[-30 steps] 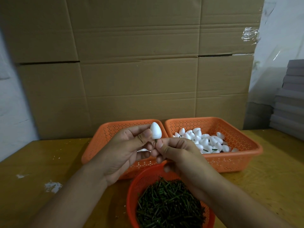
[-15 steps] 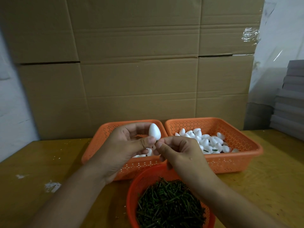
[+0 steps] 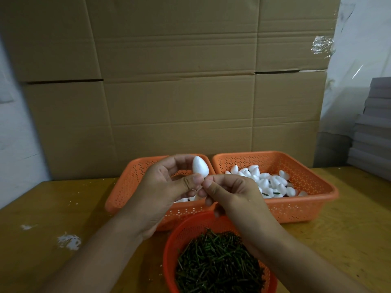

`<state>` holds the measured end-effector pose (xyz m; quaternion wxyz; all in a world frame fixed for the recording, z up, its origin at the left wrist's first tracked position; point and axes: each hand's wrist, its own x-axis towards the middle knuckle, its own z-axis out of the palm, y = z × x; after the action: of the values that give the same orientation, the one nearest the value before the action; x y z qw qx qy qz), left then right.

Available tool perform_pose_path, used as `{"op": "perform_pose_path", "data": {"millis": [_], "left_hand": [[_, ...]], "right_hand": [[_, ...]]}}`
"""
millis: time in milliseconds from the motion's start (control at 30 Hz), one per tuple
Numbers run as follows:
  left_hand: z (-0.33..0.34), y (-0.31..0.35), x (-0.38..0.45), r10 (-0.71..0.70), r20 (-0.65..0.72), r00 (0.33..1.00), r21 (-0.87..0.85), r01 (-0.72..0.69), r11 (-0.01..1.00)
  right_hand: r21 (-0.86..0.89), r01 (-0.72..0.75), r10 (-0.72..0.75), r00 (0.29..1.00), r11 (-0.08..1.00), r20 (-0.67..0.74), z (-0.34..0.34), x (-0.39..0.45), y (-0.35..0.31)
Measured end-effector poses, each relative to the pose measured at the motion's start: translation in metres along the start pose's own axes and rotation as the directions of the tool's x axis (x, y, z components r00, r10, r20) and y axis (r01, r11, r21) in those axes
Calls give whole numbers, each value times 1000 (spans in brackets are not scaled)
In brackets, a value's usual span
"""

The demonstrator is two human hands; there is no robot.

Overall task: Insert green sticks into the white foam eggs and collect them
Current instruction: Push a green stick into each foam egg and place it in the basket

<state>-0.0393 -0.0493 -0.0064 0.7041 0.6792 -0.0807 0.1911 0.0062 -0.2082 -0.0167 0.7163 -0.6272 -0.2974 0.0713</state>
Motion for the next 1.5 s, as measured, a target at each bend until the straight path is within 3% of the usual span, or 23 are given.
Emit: {"op": "perform_pose_path", "data": {"millis": [167, 400, 700, 867, 1067, 1500], "left_hand": [[-2, 4, 1, -21, 5, 1000, -4, 21, 1000], [-1, 5, -1, 30, -10, 1000, 149, -28, 988], [-5, 5, 0, -22, 116, 993, 91, 11, 996], [-11, 6, 1, -114, 202, 973, 17, 113, 993], [-16, 8, 1, -155, 287, 945, -40, 173, 984], [-17, 2, 4, -64, 235, 970, -43, 76, 996]], "right_hand": [[-19, -7, 6, 999, 1000, -37, 0, 1, 0], [-39, -21, 21, 1000, 999, -9, 0, -1, 1], [88, -157, 142, 978, 984, 156, -2, 0, -3], [216, -333, 255, 912, 918, 320, -4, 2, -5], [322, -454, 278, 839, 831, 468, -6, 1, -6], [257, -312, 224, 921, 915, 319, -7, 3, -5]]}}
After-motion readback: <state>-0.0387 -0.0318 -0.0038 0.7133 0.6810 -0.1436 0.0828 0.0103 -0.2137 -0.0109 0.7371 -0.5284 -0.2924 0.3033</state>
